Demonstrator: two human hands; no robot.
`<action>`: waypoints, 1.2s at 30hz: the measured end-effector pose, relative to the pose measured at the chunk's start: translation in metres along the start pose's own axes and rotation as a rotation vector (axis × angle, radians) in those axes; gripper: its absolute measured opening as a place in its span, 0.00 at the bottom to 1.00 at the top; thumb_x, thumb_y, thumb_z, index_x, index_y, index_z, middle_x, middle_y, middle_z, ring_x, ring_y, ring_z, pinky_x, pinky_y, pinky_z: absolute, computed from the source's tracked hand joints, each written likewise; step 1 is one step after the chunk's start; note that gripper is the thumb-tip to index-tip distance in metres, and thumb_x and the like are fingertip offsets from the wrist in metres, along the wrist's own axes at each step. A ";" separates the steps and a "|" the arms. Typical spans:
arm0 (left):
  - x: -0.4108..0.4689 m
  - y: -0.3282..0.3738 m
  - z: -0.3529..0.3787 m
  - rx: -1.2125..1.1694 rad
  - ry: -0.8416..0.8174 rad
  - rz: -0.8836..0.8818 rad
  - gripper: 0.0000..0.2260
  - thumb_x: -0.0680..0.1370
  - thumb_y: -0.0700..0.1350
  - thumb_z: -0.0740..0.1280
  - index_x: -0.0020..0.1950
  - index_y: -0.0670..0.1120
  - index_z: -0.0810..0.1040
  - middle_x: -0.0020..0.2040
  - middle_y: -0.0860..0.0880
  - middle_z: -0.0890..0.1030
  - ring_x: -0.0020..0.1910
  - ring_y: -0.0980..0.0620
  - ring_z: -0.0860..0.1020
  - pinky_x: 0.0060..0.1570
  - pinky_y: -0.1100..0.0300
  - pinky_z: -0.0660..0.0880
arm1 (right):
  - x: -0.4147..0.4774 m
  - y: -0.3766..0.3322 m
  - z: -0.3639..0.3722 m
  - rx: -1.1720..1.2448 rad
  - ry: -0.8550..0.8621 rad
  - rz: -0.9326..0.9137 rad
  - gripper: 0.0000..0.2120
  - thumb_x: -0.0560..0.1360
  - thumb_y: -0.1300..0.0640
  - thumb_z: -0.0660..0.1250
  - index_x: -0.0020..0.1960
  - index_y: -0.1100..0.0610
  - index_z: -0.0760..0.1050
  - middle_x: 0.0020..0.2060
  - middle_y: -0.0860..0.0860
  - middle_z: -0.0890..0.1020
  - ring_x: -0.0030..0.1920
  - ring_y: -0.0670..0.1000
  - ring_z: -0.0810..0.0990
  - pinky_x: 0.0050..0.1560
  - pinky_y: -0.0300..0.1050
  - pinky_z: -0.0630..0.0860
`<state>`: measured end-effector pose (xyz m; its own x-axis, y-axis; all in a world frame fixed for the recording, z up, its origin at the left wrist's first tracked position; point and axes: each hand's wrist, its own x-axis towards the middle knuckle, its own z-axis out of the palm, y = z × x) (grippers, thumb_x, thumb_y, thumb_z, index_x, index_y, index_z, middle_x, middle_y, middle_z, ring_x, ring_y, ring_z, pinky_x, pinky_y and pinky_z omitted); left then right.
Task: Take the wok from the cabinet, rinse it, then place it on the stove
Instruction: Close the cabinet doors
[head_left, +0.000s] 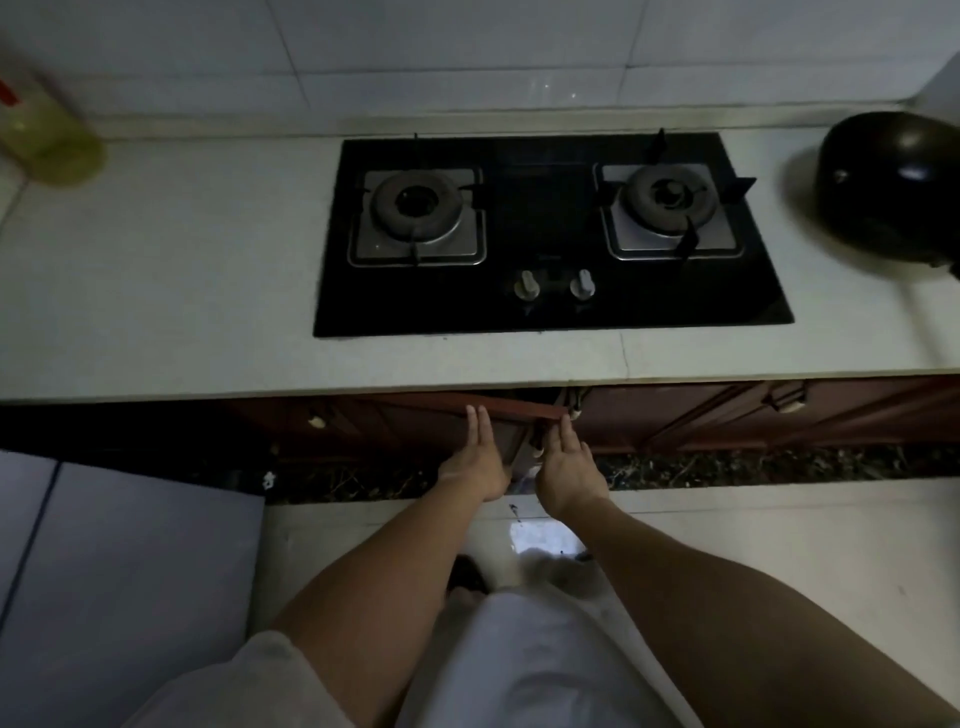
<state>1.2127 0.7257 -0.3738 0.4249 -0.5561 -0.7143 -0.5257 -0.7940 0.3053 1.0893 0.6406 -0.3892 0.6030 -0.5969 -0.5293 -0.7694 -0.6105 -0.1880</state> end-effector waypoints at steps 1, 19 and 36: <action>0.001 0.001 0.000 -0.013 0.008 -0.001 0.46 0.81 0.52 0.64 0.79 0.48 0.27 0.77 0.52 0.25 0.65 0.41 0.76 0.55 0.50 0.77 | 0.002 -0.001 -0.001 0.023 -0.004 0.026 0.40 0.81 0.55 0.61 0.81 0.67 0.40 0.80 0.63 0.40 0.82 0.58 0.45 0.80 0.50 0.49; 0.040 0.035 -0.005 -0.115 -0.107 -0.077 0.47 0.80 0.54 0.66 0.80 0.45 0.30 0.81 0.51 0.31 0.81 0.38 0.45 0.77 0.42 0.56 | 0.048 -0.002 -0.023 0.375 -0.112 0.122 0.37 0.81 0.64 0.57 0.80 0.67 0.37 0.81 0.61 0.38 0.80 0.61 0.55 0.77 0.50 0.59; 0.062 0.026 -0.022 0.089 -0.124 -0.050 0.40 0.82 0.54 0.62 0.82 0.45 0.37 0.83 0.50 0.41 0.81 0.39 0.51 0.77 0.43 0.56 | 0.080 0.007 -0.030 0.295 -0.168 0.121 0.40 0.80 0.63 0.61 0.81 0.63 0.38 0.82 0.58 0.42 0.81 0.60 0.48 0.79 0.54 0.56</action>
<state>1.2419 0.6645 -0.3962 0.3609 -0.4772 -0.8013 -0.5720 -0.7918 0.2140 1.1386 0.5727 -0.4084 0.4799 -0.5464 -0.6864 -0.8754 -0.3500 -0.3334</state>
